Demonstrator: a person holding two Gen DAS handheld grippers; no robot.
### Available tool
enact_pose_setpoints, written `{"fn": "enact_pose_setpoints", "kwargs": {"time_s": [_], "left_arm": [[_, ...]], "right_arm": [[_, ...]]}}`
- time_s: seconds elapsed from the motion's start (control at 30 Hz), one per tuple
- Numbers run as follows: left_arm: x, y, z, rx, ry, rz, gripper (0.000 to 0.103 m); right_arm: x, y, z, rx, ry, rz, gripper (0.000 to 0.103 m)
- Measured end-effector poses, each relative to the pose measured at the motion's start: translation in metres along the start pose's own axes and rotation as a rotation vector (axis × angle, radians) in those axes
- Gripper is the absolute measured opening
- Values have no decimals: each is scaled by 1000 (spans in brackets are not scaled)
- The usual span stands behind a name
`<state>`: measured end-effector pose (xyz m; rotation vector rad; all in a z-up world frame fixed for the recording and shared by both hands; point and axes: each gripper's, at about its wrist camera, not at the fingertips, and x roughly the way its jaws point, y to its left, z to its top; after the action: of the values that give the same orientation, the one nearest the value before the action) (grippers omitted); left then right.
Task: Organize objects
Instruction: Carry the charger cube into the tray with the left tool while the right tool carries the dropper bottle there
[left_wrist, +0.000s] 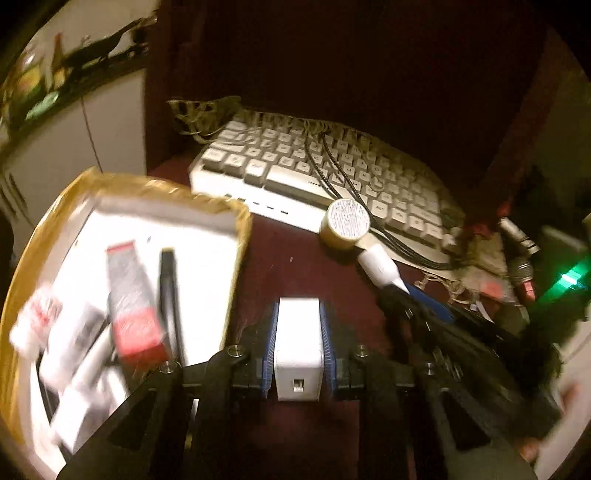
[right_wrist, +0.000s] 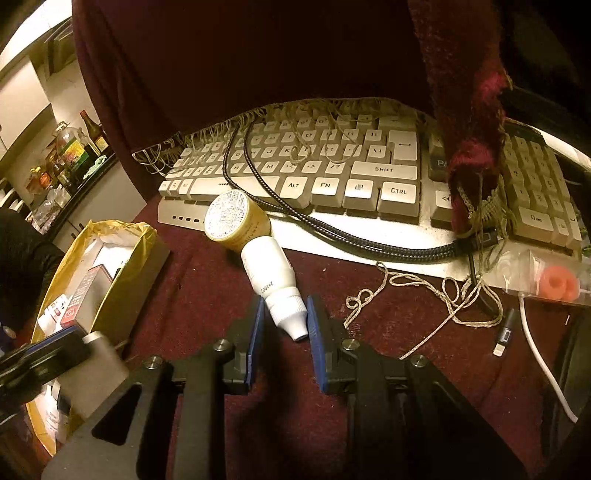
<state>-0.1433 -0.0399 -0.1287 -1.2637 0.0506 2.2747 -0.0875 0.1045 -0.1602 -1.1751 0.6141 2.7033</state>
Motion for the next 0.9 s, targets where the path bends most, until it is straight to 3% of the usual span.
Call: {"fn": "enact_pose_setpoints", "kwargs": {"time_s": [0.17, 0.47, 0.67, 0.9], "left_arm": [[-43, 25, -26, -31, -62, -39, 19], [-85, 60, -31, -74, -144, -35, 19], [-102, 90, -35, -120, -163, -14, 19], [-108, 114, -37, -161, -180, 16, 19]], "right_arm": [[-5, -3, 0, 23, -25, -8, 21], [-25, 0, 3, 37, -91, 17, 21], [-56, 43, 3, -19, -135, 107, 21], [-52, 107, -11, -90, -78, 218, 21]]}}
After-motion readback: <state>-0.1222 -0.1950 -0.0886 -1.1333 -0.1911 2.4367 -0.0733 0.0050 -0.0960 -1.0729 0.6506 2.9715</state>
